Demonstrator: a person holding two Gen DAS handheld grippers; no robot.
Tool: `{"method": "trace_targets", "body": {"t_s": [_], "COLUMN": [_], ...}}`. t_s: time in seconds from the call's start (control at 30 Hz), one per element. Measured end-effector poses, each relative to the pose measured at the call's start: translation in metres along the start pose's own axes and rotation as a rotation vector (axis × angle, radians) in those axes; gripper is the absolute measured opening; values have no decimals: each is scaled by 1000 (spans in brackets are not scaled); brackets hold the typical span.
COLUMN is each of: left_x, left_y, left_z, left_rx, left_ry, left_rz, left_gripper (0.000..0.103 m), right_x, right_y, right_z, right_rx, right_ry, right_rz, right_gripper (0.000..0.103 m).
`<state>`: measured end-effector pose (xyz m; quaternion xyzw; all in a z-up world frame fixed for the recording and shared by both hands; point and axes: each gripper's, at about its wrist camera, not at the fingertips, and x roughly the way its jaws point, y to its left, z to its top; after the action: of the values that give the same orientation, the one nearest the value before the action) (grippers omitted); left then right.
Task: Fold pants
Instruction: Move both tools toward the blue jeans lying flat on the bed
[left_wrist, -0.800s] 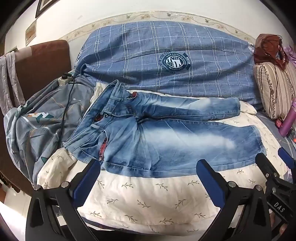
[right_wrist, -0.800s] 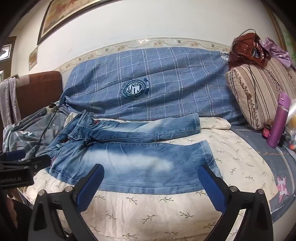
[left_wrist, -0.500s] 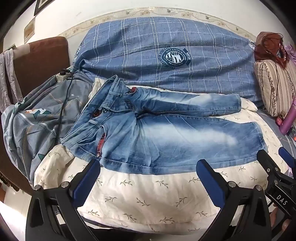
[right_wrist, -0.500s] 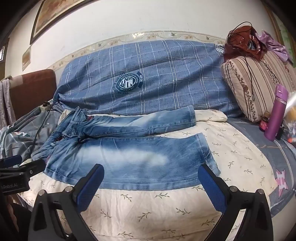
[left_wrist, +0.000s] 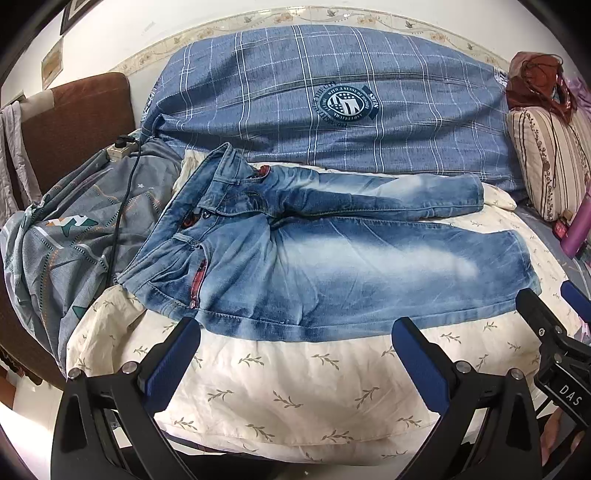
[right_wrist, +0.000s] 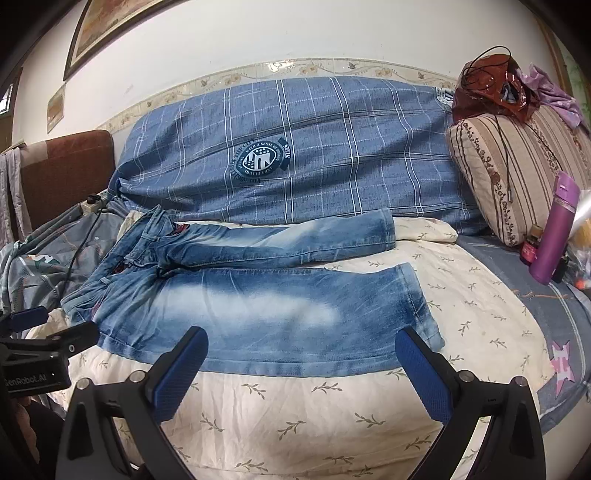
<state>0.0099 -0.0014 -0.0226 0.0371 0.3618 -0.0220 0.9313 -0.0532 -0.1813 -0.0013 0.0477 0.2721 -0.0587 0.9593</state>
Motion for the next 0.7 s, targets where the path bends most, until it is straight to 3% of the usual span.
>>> {"method": "trace_targets", "body": {"t_s": [0.7], "left_x": [33], "left_y": [-3], "left_z": [-9], "left_rx": [33], "left_ry": [68], "left_rz": [-13], "left_gripper": [103], "right_x": [21], "right_y": [10], "right_z": [-8], "right_rx": [-48], "right_ry": [93], "right_rz": [-19], "right_gripper": [102]}}
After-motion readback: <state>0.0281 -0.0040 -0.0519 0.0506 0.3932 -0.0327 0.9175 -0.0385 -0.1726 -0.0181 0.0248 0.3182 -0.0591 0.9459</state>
